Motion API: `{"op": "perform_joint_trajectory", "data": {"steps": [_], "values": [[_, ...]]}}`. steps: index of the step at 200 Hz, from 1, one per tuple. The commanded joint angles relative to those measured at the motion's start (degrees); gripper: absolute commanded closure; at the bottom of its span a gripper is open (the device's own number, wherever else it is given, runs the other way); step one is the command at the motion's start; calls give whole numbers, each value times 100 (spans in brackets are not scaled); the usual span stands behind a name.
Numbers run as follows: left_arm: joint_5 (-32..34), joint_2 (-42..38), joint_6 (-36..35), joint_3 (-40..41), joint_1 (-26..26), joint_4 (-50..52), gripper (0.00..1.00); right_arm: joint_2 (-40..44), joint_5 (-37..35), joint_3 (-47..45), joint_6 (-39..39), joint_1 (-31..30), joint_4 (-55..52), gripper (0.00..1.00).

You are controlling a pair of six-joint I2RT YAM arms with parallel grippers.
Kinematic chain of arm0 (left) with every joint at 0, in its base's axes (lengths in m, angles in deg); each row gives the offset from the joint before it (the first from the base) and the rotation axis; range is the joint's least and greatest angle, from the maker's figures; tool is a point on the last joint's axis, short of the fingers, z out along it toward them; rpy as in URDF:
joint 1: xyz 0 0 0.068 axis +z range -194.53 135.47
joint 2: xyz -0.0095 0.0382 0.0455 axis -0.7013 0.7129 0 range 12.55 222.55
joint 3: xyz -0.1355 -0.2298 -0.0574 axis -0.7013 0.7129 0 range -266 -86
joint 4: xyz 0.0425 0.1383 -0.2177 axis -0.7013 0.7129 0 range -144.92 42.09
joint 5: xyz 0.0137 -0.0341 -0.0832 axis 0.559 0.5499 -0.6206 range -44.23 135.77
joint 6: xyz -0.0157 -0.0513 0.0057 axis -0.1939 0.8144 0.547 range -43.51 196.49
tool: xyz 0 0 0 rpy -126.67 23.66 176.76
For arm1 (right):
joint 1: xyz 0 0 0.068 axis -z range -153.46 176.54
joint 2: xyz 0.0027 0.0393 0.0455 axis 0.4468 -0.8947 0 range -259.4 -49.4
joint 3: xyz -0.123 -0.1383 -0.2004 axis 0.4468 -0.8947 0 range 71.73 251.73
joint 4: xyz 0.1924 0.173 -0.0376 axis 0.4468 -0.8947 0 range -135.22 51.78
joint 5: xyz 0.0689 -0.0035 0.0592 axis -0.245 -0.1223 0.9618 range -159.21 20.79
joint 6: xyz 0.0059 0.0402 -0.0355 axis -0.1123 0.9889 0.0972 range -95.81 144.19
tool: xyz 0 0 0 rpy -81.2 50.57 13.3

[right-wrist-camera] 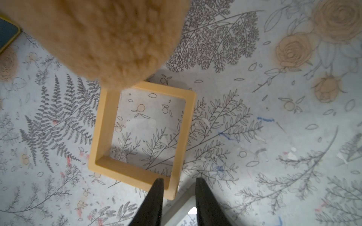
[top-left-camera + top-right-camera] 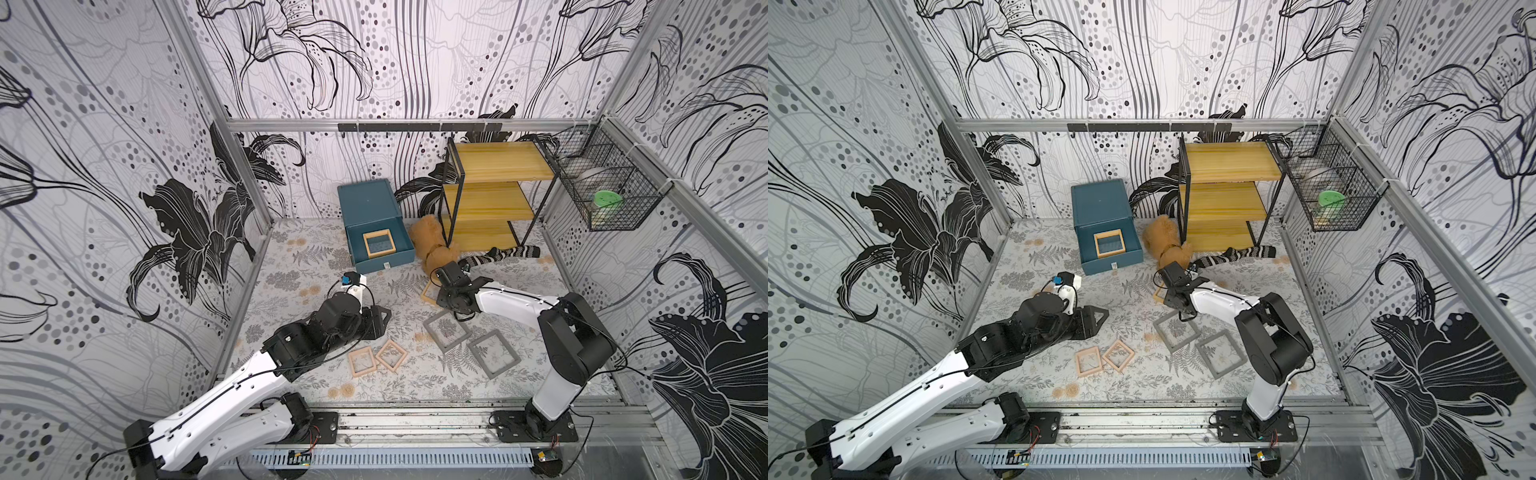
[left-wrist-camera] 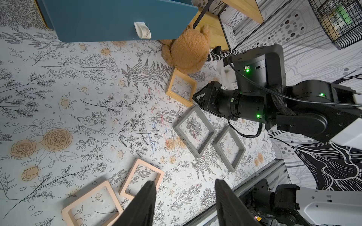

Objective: Place the brooch boxes into the drawer by color
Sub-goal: Pick up the brooch box from the center of the board.

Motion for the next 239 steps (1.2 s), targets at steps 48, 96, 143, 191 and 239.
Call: {"op": "perform_joint_trajectory", "data": {"steps": [48, 96, 143, 191, 239], "values": [[74, 13, 6, -30, -22, -131, 47, -266, 95, 242, 106, 59, 39, 70], [80, 43, 13, -57, -22, -131, 47, -324, 107, 229, 155, 77, -4, 72], [80, 60, 23, -57, -22, -167, 47, -372, 163, 178, 184, 86, 90, 73], [80, 81, 28, -66, -22, -173, 47, -456, 189, 220, 201, 98, 92, 75], [89, 98, 17, -92, -22, -158, 47, -535, 164, 279, 242, 105, 18, 80]]}}
